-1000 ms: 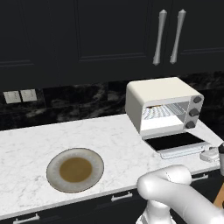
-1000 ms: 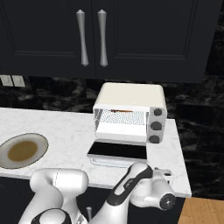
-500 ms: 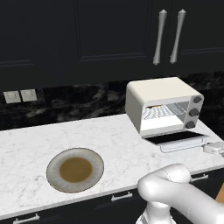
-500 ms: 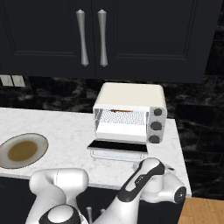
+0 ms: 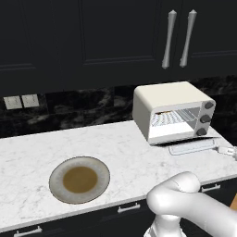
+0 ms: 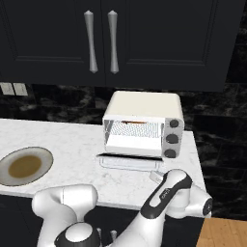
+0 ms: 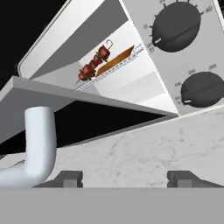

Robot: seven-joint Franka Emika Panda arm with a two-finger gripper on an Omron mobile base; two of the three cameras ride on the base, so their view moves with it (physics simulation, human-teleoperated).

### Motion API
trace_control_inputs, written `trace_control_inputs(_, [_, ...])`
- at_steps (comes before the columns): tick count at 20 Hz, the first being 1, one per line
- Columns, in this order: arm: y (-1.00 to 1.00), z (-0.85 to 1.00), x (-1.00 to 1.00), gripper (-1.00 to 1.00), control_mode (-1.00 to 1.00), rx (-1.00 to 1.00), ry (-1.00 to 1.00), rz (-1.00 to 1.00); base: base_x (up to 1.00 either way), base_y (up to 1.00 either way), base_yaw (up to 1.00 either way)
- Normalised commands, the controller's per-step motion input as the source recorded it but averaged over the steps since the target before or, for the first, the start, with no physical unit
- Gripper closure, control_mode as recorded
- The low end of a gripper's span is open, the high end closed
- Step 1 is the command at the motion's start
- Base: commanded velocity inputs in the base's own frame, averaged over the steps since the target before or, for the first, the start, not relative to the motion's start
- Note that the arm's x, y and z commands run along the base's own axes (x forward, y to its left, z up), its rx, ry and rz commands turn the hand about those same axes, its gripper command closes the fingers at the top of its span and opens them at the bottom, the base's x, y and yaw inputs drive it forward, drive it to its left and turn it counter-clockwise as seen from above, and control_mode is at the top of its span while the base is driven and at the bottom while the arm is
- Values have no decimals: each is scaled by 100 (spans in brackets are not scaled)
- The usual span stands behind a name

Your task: Pick up the kebab skewer and baguette bread, and place them inside the toaster oven. Close the toaster oven door and start by setting the timer.

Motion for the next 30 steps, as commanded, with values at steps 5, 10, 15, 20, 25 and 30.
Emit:
trace_control_inputs(5, [67, 47, 39, -100, -100, 16, 2, 0, 0, 0, 0])
trace_control_inputs(10, [81, 48, 31, -100, -100, 12, 0, -6, 0, 0, 0])
trace_control_inputs(15, [92, 46, 28, -100, -100, 7, 0, -18, 0, 0, 0])
trace_control_inputs(20, [96, 44, 33, -100, -100, 5, 2, -23, 0, 0, 0])
trace_control_inputs(25, [91, 40, 32, -100, -100, 5, 2, -23, 0, 0, 0])
trace_control_inputs(30, [76, 41, 40, -100, -100, 6, 5, -18, 0, 0, 0])
